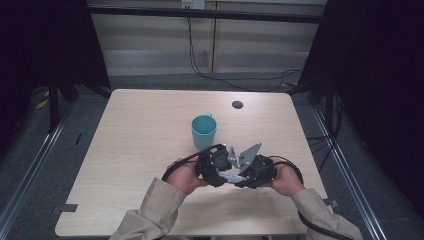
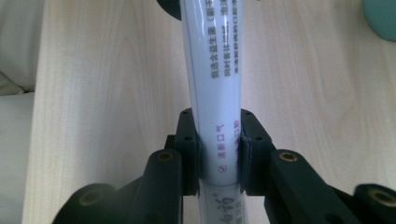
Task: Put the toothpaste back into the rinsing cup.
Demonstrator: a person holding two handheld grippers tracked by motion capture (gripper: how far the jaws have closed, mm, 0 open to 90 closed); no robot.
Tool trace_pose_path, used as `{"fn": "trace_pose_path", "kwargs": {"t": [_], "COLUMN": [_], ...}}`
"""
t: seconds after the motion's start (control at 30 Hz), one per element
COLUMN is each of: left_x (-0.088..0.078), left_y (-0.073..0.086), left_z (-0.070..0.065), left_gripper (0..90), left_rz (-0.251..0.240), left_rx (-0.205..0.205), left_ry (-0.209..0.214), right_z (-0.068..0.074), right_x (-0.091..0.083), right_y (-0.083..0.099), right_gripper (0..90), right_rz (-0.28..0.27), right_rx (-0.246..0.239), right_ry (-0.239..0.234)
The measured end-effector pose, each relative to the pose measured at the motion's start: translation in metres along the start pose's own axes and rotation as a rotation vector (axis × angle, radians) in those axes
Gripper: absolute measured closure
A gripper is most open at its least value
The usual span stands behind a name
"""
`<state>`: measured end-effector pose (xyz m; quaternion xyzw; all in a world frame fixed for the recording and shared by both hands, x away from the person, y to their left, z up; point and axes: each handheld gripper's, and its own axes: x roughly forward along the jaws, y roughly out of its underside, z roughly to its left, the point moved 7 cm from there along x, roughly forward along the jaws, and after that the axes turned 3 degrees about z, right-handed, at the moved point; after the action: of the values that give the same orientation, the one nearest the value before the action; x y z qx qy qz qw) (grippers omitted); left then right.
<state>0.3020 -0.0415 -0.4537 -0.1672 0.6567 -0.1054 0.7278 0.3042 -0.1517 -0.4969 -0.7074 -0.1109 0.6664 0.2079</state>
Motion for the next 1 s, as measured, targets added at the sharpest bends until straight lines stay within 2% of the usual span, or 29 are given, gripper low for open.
{"fn": "trace_pose_path", "kwargs": {"t": [0.07, 0.13, 0.17, 0.23, 0.27, 0.3, 0.33, 0.4, 0.43, 0.53, 0.57, 0.7, 0.87, 1.0], "left_x": [-0.001, -0.004, -0.005, -0.008, -0.011, -0.011, -0.014, -0.017, -0.017, -0.02, -0.02, -0.018, -0.002, 0.012], "left_y": [0.001, 0.001, 0.002, 0.005, 0.007, 0.007, 0.012, 0.017, 0.017, 0.029, 0.033, 0.054, 0.082, 0.101], "left_z": [0.003, 0.005, 0.007, 0.011, 0.012, 0.012, 0.014, 0.016, 0.016, 0.019, 0.02, 0.025, 0.024, 0.023], "left_gripper": [58.5, 47.6, 41.4, 31.3, 29.0, 28.5, 27.3, 24.0, 22.9, 21.7, 20.4, 19.2, 18.8, 18.9], "left_rz": [-0.025, -0.049, -0.056, -0.078, -0.091, -0.091, -0.122, -0.145, -0.145, -0.163, -0.174, -0.206, -0.188, -0.191], "left_rx": [-0.022, -0.042, -0.057, -0.077, -0.082, -0.082, -0.101, -0.126, -0.126, -0.148, -0.163, -0.225, -0.277, -0.341], "left_ry": [-0.014, -0.036, -0.042, -0.061, -0.05, -0.05, -0.053, -0.059, -0.059, -0.087, -0.079, -0.091, -0.09, -0.084], "right_z": [0.0, 0.0, -0.002, -0.004, -0.005, -0.005, -0.008, -0.011, -0.011, -0.016, -0.017, -0.019, -0.025, -0.03], "right_x": [-0.001, -0.003, -0.004, -0.005, -0.006, -0.006, -0.01, -0.013, -0.013, -0.018, -0.019, -0.023, -0.025, -0.028], "right_y": [0.0, 0.001, 0.003, 0.008, 0.011, 0.011, 0.016, 0.021, 0.021, 0.028, 0.028, 0.028, 0.024, 0.016], "right_gripper": [75.5, 76.0, 76.0, 76.1, 76.1, 76.1, 76.0, 76.0, 76.0, 75.9, 75.8, 75.8, 75.8, 75.8], "right_rz": [-0.008, -0.01, -0.007, -0.004, -0.006, -0.006, -0.026, -0.037, -0.037, -0.068, -0.077, -0.113, -0.177, -0.249], "right_rx": [0.001, 0.01, 0.005, 0.029, 0.029, 0.029, 0.056, 0.083, 0.083, 0.129, 0.137, 0.165, 0.22, 0.264], "right_ry": [-0.008, -0.02, -0.003, -0.005, 0.005, 0.005, 0.0, 0.011, 0.011, 0.015, 0.022, 0.023, 0.03, 0.046]}}
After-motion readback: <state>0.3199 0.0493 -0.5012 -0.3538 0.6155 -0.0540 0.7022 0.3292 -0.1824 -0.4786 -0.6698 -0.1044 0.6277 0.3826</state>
